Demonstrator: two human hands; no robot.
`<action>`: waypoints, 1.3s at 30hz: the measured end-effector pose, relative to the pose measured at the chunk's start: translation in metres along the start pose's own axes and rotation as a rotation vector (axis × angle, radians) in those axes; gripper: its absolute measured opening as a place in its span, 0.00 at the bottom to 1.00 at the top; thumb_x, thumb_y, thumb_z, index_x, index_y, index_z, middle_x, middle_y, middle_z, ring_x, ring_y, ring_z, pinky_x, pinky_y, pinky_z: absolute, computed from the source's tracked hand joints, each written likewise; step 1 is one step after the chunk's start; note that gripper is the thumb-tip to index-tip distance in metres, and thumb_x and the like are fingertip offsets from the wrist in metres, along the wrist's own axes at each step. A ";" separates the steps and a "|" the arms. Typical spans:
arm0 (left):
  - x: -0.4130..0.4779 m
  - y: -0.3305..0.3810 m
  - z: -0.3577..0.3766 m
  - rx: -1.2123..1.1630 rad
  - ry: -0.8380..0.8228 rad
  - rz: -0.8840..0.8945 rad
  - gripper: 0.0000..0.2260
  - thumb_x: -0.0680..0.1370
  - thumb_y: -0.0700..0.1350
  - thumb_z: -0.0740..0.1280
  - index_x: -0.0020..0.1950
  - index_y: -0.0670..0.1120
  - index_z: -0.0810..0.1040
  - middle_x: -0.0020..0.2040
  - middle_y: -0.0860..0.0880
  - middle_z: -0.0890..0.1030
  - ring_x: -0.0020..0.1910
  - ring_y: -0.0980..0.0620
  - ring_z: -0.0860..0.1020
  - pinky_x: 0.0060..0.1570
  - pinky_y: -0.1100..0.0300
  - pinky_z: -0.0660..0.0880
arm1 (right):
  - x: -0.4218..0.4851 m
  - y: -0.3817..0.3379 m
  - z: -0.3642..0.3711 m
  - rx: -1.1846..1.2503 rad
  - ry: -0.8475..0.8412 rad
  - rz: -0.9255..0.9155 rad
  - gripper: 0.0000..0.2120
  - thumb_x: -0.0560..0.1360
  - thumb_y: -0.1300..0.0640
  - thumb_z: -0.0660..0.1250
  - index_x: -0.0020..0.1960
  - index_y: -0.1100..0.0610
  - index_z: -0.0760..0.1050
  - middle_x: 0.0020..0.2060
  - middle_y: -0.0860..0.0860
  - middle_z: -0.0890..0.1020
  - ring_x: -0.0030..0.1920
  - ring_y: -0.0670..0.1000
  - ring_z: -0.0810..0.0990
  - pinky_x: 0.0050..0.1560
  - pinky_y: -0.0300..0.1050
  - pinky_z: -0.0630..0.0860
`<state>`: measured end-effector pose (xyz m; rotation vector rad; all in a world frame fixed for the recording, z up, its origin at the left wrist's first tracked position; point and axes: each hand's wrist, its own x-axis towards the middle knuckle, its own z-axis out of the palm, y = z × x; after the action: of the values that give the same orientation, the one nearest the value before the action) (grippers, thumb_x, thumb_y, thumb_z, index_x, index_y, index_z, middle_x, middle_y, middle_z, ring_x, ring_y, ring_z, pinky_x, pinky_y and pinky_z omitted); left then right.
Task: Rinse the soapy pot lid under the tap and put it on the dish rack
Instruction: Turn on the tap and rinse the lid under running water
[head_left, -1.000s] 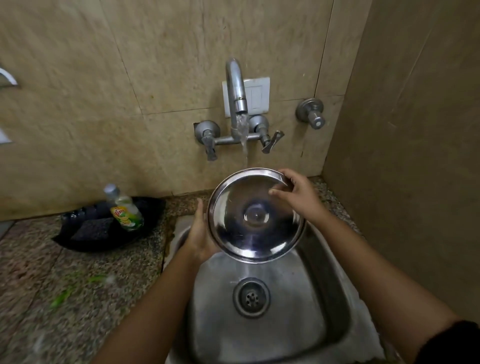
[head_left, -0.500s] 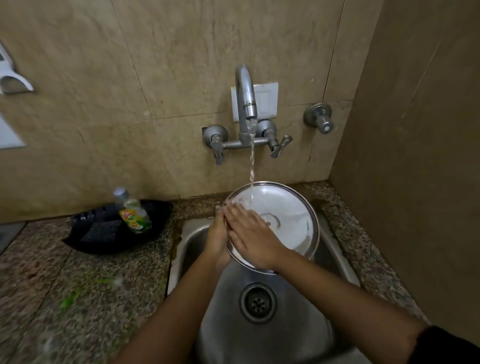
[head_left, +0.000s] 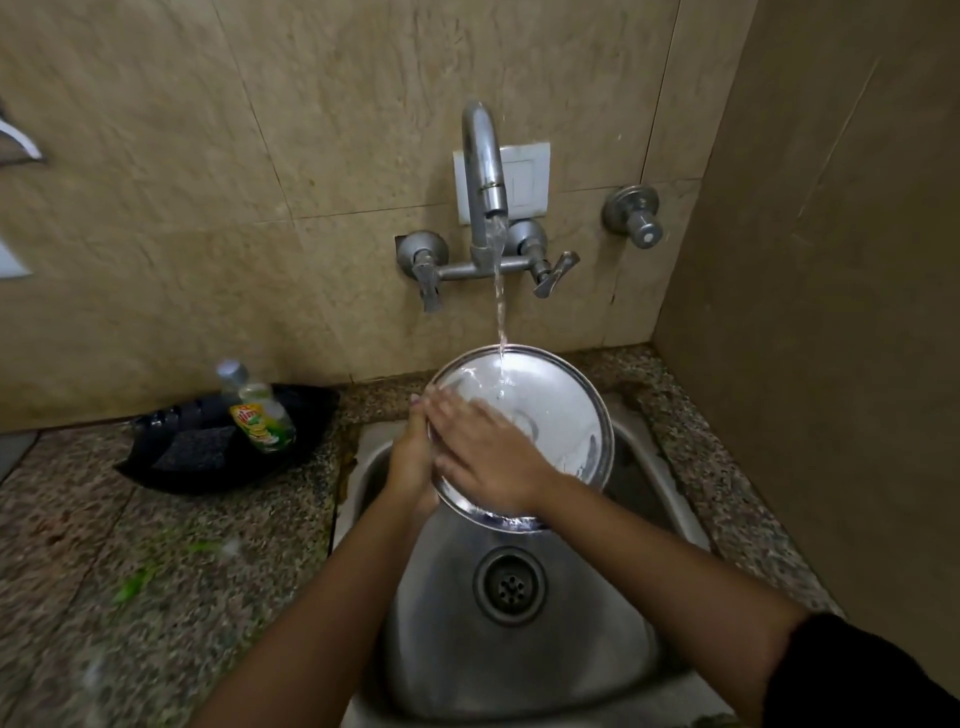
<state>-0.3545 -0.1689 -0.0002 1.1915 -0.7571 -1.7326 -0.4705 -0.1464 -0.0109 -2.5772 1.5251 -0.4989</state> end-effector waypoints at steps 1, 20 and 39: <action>-0.002 0.005 0.000 -0.007 0.019 0.000 0.25 0.80 0.61 0.52 0.53 0.43 0.79 0.45 0.45 0.85 0.43 0.51 0.83 0.38 0.61 0.78 | -0.013 -0.004 0.002 0.004 -0.042 -0.066 0.33 0.81 0.43 0.51 0.79 0.55 0.43 0.79 0.51 0.47 0.78 0.48 0.43 0.76 0.48 0.44; -0.011 0.001 -0.020 0.186 0.169 0.046 0.17 0.81 0.55 0.58 0.52 0.45 0.80 0.42 0.48 0.83 0.39 0.52 0.82 0.37 0.59 0.78 | -0.053 0.048 -0.036 1.601 0.680 0.890 0.13 0.77 0.52 0.67 0.54 0.62 0.80 0.48 0.61 0.84 0.48 0.60 0.83 0.53 0.57 0.79; -0.003 0.025 0.005 -0.109 0.124 0.071 0.16 0.72 0.53 0.72 0.56 0.46 0.81 0.55 0.38 0.82 0.53 0.34 0.80 0.55 0.34 0.75 | -0.029 0.071 -0.036 1.357 0.881 0.929 0.11 0.76 0.64 0.64 0.37 0.55 0.76 0.36 0.55 0.77 0.41 0.54 0.74 0.45 0.46 0.70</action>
<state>-0.3511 -0.1765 0.0240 1.1717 -0.6158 -1.6049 -0.5545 -0.1532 -0.0021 -0.5335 1.4208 -1.7475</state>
